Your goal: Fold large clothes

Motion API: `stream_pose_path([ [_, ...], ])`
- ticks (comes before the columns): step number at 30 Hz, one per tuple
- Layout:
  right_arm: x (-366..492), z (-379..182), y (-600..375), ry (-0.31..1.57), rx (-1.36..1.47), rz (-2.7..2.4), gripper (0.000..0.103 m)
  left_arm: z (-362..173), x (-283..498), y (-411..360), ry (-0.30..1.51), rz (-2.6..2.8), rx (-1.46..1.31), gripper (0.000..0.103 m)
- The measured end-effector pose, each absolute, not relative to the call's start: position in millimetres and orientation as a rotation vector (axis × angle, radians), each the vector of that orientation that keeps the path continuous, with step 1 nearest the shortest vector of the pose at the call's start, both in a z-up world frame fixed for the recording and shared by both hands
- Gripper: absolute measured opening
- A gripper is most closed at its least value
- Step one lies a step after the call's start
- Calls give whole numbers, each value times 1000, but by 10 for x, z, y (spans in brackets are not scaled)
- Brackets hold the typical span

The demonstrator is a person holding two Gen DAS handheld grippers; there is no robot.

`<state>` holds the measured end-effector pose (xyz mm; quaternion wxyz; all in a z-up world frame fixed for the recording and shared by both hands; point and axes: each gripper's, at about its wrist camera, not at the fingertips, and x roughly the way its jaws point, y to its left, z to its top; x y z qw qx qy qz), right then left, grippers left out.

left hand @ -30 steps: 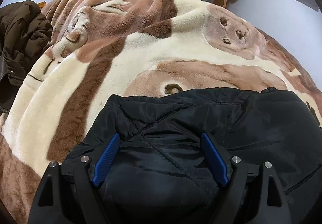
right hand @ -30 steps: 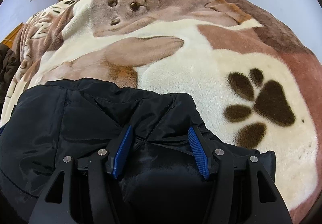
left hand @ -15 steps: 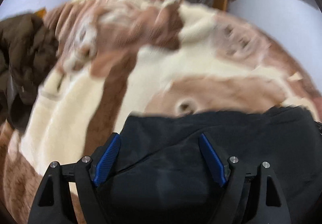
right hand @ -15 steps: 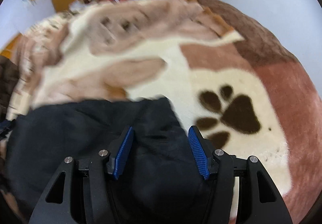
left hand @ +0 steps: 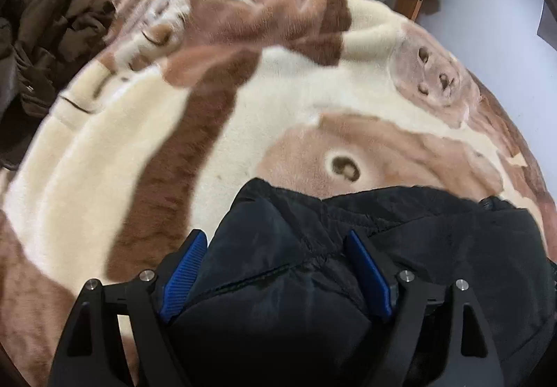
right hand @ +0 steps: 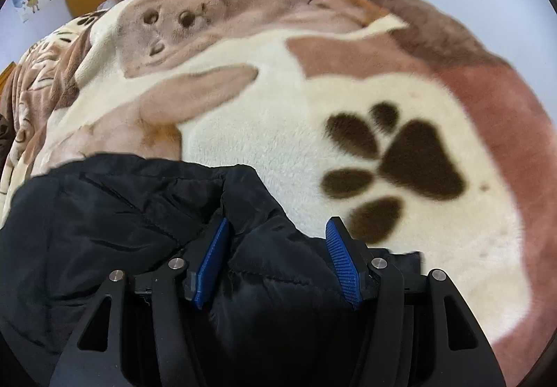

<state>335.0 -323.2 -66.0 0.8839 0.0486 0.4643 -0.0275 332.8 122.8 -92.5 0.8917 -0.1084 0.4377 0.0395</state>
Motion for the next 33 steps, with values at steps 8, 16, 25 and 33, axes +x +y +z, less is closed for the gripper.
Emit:
stream_pose_path([
  [8, 3192, -74, -2256, 834, 30, 213, 56, -181, 3163, 713, 750, -80, -190, 82],
  [16, 3465, -785, -2035, 955, 26, 212, 56, -903, 3505, 96, 897, -158, -109, 83],
  [25, 3462, -966, -2045, 923, 14, 209, 56, -1061, 3493, -9, 864, -133, -56, 83],
  [33, 3451, -850, -2078, 935, 24, 211, 55, -1027, 3533, -32, 888, -125, -42, 82],
])
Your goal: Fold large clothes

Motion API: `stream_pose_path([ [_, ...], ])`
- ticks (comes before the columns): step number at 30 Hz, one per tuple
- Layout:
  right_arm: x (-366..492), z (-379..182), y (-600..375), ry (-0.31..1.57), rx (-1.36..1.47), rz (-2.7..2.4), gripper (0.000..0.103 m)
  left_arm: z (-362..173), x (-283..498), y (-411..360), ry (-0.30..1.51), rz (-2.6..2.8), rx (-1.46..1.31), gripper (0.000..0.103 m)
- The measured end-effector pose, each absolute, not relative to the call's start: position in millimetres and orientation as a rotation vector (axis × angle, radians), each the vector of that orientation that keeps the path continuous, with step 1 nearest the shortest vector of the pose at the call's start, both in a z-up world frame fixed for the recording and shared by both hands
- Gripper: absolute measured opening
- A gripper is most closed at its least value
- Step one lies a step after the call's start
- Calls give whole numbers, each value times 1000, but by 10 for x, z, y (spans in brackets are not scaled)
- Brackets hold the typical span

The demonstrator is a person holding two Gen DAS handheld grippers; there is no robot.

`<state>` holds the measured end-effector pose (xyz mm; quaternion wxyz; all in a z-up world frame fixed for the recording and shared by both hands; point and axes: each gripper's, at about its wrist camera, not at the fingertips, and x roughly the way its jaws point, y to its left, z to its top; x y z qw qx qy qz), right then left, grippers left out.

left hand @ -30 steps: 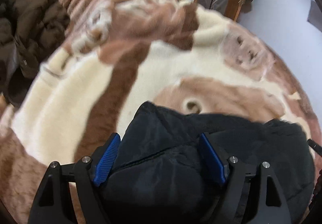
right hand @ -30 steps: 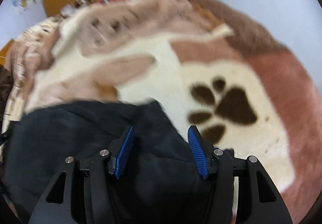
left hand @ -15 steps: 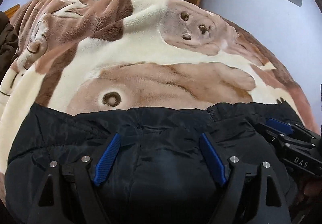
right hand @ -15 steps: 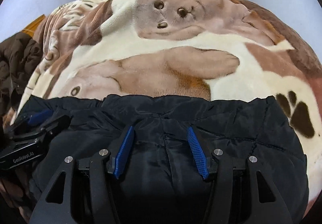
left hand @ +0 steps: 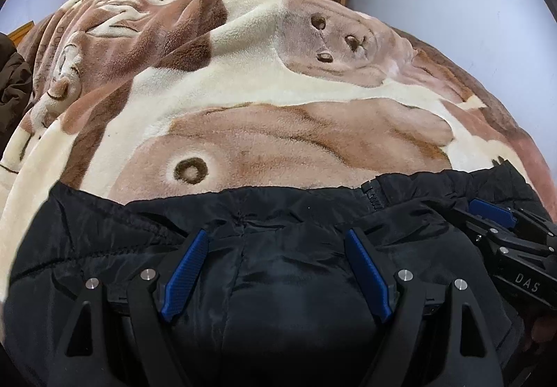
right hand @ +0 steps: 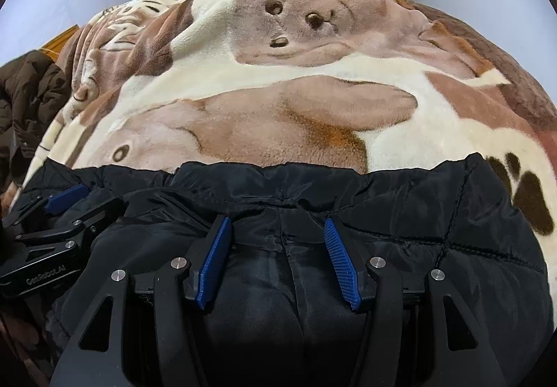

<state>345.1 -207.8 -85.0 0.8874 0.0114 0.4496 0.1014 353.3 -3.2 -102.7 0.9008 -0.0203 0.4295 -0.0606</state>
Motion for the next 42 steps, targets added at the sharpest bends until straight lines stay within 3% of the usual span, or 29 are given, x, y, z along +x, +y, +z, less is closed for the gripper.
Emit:
stream_pose_path([
  [7, 3212, -358, -2598, 824, -13, 119, 55, -346, 3177, 527, 758, -83, -19, 78],
  [14, 3312, -848, -3059, 894, 64, 37, 56, -955, 3311, 1231, 909, 24, -160, 80],
  [20, 3348, -1004, -3060, 873, 77, 26, 57, -1175, 3355, 1168, 878, 42, -192, 81],
  [30, 3379, -1005, -3050, 894, 69, 13, 57, -1171, 3427, 1169, 891, 51, -177, 81],
  [33, 3264, -730, -3039, 909, 58, 12, 57, -946, 3366, 1194, 908, 65, -175, 78],
  [37, 2733, -318, -3123, 817, 85, 68, 57, -479, 2908, 1295, 794, 19, -209, 78],
  [40, 2418, -343, -3160, 825, 58, 65, 56, -406, 2583, 1314, 762, -2, -195, 77],
  [42, 2385, -578, -3216, 894, 46, 43, 44, -591, 2526, 1298, 818, -13, -178, 70],
])
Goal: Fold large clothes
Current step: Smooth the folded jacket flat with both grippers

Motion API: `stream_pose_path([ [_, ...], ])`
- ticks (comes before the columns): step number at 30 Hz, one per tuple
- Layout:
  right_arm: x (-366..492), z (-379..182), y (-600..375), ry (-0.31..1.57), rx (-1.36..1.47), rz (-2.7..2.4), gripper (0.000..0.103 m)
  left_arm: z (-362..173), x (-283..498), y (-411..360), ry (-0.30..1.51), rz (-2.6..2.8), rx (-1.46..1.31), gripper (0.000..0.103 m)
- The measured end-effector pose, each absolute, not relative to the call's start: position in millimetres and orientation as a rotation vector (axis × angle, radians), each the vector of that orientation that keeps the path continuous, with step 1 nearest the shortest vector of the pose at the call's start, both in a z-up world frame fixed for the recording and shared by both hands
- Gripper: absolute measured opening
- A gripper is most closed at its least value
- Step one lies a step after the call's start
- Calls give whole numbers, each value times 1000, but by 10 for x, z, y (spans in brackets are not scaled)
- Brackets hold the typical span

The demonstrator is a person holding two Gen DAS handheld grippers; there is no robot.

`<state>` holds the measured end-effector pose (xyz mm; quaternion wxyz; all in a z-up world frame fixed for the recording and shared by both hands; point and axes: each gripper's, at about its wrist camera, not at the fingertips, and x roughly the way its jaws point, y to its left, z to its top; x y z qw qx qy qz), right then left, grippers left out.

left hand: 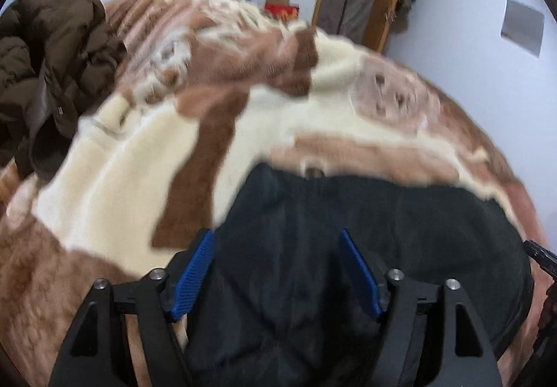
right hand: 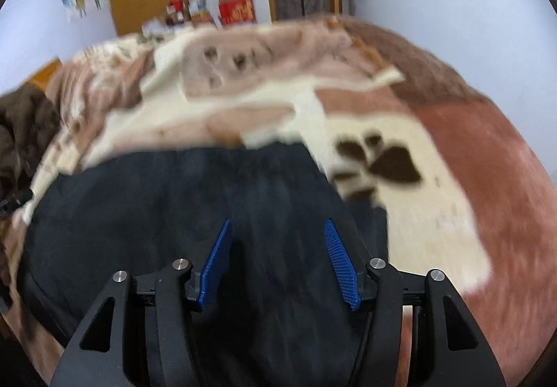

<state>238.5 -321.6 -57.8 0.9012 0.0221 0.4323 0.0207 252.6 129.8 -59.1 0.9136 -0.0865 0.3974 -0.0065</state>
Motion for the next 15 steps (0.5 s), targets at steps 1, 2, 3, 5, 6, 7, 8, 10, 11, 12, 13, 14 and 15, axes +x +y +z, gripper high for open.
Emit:
stream_pose_path([
  [1, 2382, -700, -3272, 907, 57, 36, 44, -732, 2539, 1295, 858, -11, -177, 68],
  [2, 2393, -746, -3289, 905, 55, 34, 42, -826, 2537, 1307, 866, -17, -196, 69],
  [3, 2417, -786, -3285, 906, 47, 32, 42, -863, 2537, 1312, 859, -16, -205, 69],
  [5, 2454, -786, -3241, 919, 33, 17, 42, -848, 2567, 1295, 859, -3, -205, 69],
  [6, 2473, -768, -3219, 925, 23, 10, 42, -837, 2583, 1278, 863, 2, -198, 69],
  [7, 2473, -742, -3214, 930, 19, 5, 42, -816, 2591, 1274, 871, 5, -194, 69],
  [8, 2462, -684, -3214, 935, 20, -3, 42, -774, 2578, 1274, 877, 9, -193, 68],
  [10, 2365, -534, -3213, 914, 26, 1, 42, -651, 2465, 1273, 863, 8, -198, 67],
  [11, 2271, -456, -3202, 899, 28, 12, 42, -576, 2375, 1282, 848, 5, -202, 67],
  [12, 2172, -378, -3193, 881, 28, 25, 42, -534, 2295, 1295, 838, 6, -205, 67],
  [13, 2092, -334, -3182, 869, 25, 30, 42, -496, 2211, 1306, 832, 10, -203, 67],
  [14, 2013, -314, -3167, 865, 19, 31, 42, -469, 2118, 1315, 828, 15, -200, 67],
  [15, 1945, -325, -3152, 871, 11, 32, 42, -462, 2027, 1322, 832, 26, -196, 67],
])
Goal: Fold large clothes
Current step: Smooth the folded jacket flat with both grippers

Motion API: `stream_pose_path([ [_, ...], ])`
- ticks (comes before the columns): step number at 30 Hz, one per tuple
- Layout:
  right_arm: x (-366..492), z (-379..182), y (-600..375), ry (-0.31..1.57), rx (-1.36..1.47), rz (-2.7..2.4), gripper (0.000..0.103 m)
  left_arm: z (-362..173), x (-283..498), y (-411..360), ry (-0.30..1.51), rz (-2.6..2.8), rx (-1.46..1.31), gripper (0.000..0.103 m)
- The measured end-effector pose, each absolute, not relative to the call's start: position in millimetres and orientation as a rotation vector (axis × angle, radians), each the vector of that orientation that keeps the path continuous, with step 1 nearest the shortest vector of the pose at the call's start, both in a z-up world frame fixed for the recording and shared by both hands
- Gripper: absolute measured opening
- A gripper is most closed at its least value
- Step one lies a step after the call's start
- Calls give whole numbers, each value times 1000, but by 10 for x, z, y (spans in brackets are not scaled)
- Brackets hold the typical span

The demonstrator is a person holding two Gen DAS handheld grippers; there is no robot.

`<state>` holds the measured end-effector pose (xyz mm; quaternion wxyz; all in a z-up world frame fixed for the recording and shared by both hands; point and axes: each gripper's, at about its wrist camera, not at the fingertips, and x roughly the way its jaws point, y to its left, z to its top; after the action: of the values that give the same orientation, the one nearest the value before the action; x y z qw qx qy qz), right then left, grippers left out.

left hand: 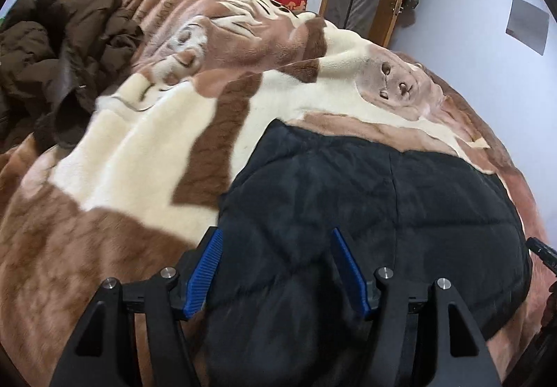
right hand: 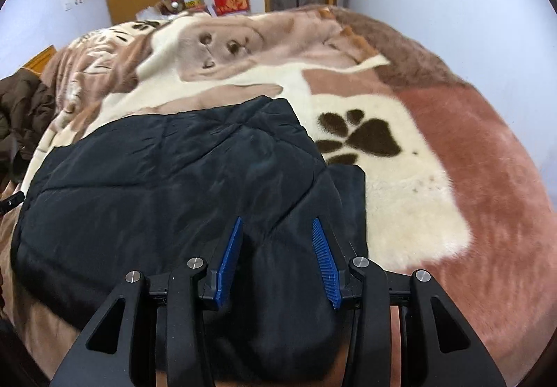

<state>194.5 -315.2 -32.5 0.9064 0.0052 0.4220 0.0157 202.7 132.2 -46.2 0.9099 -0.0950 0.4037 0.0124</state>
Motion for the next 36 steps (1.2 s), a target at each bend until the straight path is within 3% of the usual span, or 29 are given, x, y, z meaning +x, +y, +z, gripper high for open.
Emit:
stream_pose_path([
  [9, 1919, -724, -3094, 964, -16, 14, 42, -874, 1858, 1305, 932, 55, -227, 67],
  [22, 1819, -358, -3134, 914, 24, -5, 44, -610, 1832, 1301, 905, 70, -188, 66],
  [31, 1932, -415, -3248, 925, 38, -42, 50, -570, 1952, 1334, 891, 78, -176, 66],
  [33, 1963, -469, -3307, 938, 44, -48, 57, -630, 2003, 1386, 902, 90, -181, 66],
  [36, 2010, -566, -3375, 965, 51, -63, 58, -731, 2058, 1462, 917, 95, -209, 67],
])
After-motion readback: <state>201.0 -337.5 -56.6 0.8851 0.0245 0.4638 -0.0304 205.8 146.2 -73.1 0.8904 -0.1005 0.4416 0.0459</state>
